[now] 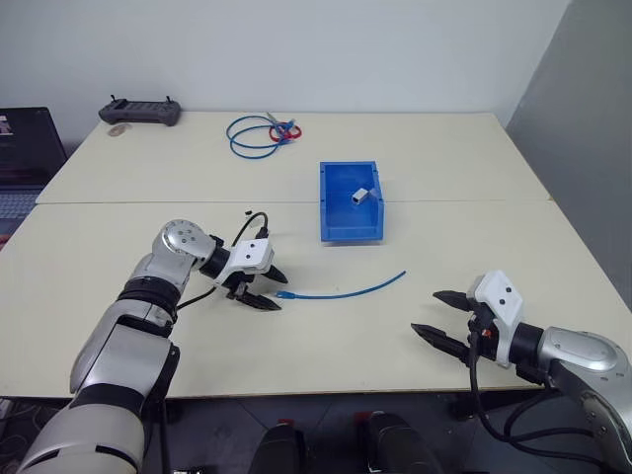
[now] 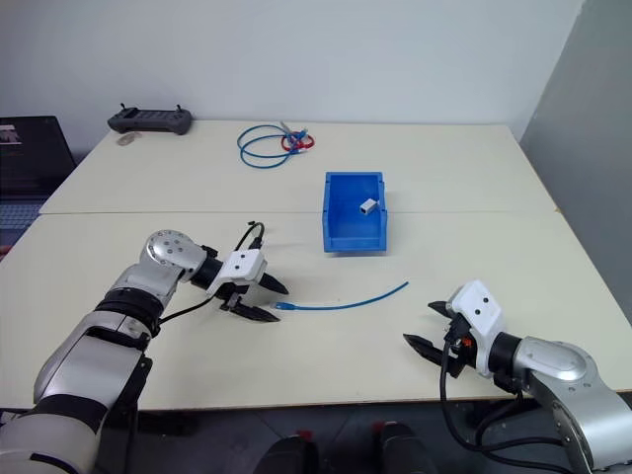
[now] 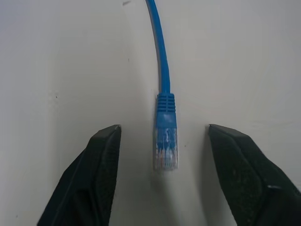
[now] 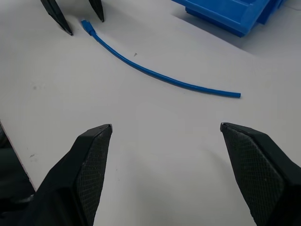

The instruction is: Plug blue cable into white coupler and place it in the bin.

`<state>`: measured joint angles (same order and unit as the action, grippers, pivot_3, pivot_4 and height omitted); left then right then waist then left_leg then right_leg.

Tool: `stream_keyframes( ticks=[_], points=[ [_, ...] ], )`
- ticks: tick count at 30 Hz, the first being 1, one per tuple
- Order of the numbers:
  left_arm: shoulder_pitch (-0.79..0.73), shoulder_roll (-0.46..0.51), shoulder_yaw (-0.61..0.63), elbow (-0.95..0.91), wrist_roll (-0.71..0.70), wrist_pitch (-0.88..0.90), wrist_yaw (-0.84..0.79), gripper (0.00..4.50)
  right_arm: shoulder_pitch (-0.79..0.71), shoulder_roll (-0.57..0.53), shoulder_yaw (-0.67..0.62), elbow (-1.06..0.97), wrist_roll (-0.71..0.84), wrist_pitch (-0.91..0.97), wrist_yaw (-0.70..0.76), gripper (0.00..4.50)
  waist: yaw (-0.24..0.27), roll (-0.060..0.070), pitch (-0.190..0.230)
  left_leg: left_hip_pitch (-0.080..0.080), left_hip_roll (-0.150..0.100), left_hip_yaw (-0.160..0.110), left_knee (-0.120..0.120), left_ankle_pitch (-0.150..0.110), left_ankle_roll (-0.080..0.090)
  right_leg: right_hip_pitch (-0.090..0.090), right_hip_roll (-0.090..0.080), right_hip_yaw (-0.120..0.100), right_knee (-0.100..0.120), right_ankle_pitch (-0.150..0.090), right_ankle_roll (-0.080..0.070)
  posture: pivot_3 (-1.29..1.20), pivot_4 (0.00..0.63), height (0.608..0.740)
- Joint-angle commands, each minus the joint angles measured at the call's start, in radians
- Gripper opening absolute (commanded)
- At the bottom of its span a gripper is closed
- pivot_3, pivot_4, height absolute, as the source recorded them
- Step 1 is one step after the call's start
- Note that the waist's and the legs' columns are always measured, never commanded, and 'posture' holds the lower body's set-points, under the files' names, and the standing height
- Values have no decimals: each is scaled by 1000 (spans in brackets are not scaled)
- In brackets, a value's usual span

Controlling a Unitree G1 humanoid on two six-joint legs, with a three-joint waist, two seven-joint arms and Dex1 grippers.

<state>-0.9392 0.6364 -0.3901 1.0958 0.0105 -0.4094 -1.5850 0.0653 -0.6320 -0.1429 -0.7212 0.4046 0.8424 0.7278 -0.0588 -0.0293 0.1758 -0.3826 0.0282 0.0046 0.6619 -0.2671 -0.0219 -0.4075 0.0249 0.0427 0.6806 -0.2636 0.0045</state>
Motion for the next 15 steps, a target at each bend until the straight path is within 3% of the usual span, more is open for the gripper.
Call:
stream_keyframes(
  ticks=[1,10,15],
  points=[
    [33,26,-83,58,58,-2,-29,2044,-4,-15,-18,-26,25,-6,-17,3910,-2,0,0,1,0,0,0,0,0,0,1,0,0,0,0,0,150,740],
    [41,60,-141,37,37,20,-29,394,-35,-35,12,15,39,-29,-10,3910,-2,0,-5,1,1,0,0,0,0,0,6,1,0,0,0,0,150,740],
    [42,87,-137,-6,-3,65,-29,218,-59,-39,43,41,43,-39,0,3910,-10,0,-6,2,2,1,-1,0,0,0,8,2,0,0,-1,0,150,740]
  ],
)
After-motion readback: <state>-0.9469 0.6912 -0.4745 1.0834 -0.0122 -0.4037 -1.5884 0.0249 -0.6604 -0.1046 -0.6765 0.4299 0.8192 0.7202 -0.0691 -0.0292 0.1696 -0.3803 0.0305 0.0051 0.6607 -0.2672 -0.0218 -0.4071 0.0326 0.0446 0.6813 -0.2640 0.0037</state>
